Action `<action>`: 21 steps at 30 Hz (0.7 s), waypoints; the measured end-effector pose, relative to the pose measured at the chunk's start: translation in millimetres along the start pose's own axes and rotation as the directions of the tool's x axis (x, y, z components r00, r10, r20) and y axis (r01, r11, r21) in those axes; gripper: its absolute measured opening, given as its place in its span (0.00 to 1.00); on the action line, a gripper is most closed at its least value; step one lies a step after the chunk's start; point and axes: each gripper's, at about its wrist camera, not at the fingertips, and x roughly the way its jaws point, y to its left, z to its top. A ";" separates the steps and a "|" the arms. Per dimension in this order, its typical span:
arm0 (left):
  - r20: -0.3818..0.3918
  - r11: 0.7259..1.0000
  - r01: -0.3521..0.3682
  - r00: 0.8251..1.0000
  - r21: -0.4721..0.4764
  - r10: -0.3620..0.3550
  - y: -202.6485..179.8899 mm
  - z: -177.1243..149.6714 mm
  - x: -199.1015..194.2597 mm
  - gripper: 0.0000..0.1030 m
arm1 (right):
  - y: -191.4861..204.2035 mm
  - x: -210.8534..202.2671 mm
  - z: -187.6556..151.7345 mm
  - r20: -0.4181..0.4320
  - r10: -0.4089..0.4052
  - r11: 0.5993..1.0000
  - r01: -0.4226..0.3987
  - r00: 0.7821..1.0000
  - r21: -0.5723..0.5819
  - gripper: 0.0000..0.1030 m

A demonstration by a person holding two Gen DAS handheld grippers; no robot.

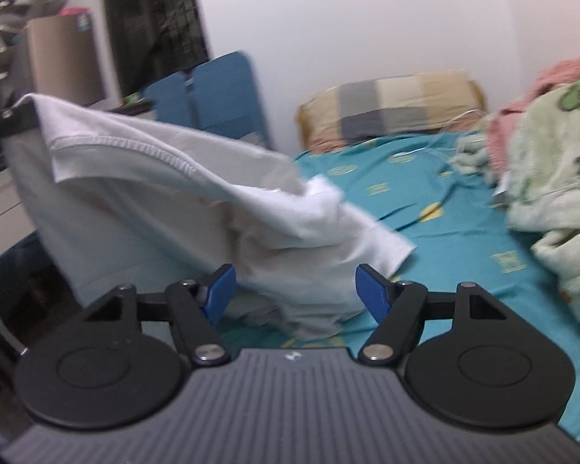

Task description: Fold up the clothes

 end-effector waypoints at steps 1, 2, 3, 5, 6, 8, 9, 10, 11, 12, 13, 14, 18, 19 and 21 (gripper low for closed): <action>0.001 0.999 0.004 1.000 -0.035 -0.004 8.2 1.7 -4.4 0.03 | 5.9 5.6 -1.4 -0.014 0.010 1.000 -0.010 1.000 -0.014 0.70; 0.000 0.998 0.012 1.000 -0.065 -0.012 16.1 3.2 -5.2 0.03 | 11.9 11.3 -2.8 -0.029 0.020 0.999 -0.020 0.999 -0.027 0.69; -0.001 0.996 0.014 1.000 -0.085 -0.014 23.5 4.1 -5.3 0.03 | 16.8 18.6 -4.0 -0.042 0.024 0.999 -0.025 0.999 -0.035 0.68; 0.003 0.994 0.011 1.000 -0.110 -0.011 35.3 5.9 -5.4 0.03 | 23.8 36.0 -5.9 -0.068 0.023 0.999 -0.026 0.997 -0.041 0.63; 0.005 0.992 0.013 1.000 -0.123 -0.013 41.6 5.7 -5.1 0.03 | 25.0 45.9 -6.5 -0.086 0.026 0.999 -0.029 0.996 -0.033 0.58; 0.006 0.989 0.013 1.000 -0.147 -0.012 52.2 4.5 -1.5 0.03 | 26.3 64.2 -5.6 -0.102 0.040 0.999 -0.041 0.994 -0.010 0.57; 0.006 0.987 0.012 1.000 -0.159 -0.011 57.4 3.9 0.3 0.03 | 27.5 72.2 -5.3 -0.099 0.041 0.999 -0.042 0.994 -0.006 0.57; 0.005 0.985 0.012 1.000 -0.172 -0.012 62.0 2.9 2.0 0.03 | 29.1 79.7 -5.3 -0.089 0.039 0.999 -0.040 0.995 -0.006 0.57; 0.003 0.983 0.012 1.000 -0.186 -0.012 66.4 2.1 6.4 0.03 | 30.7 87.1 -5.2 -0.079 0.037 0.999 -0.037 0.996 -0.006 0.57; -0.001 0.981 0.012 1.000 -0.192 -0.012 69.9 0.1 9.2 0.03 | 30.9 94.6 -4.3 -0.068 0.036 0.999 -0.036 0.997 -0.009 0.57; -0.005 0.981 0.007 1.000 -0.191 -0.008 72.0 -1.7 12.9 0.03 | 30.3 102.1 -4.3 -0.069 0.033 0.999 -0.034 0.997 -0.019 0.57; -0.008 0.982 0.002 1.000 -0.191 -0.003 74.0 -3.5 16.6 0.03 | 29.9 109.5 -5.5 -0.078 0.028 0.999 -0.030 0.997 -0.031 0.57; -0.031 0.980 -0.023 0.999 -0.197 0.017 83.0 -10.2 33.5 0.03 | 26.1 133.5 -12.2 -0.175 0.002 0.996 -0.017 0.985 -0.085 0.11; -0.039 0.980 -0.031 0.999 -0.196 0.024 85.2 -11.5 38.5 0.03 | 24.6 133.2 -12.1 -0.186 -0.001 0.996 -0.016 0.983 -0.089 0.11; -0.049 0.981 -0.055 0.998 -0.188 0.047 89.0 -14.1 46.5 0.03 | 21.0 129.3 -9.9 -0.190 -0.006 0.996 -0.011 0.982 -0.091 0.09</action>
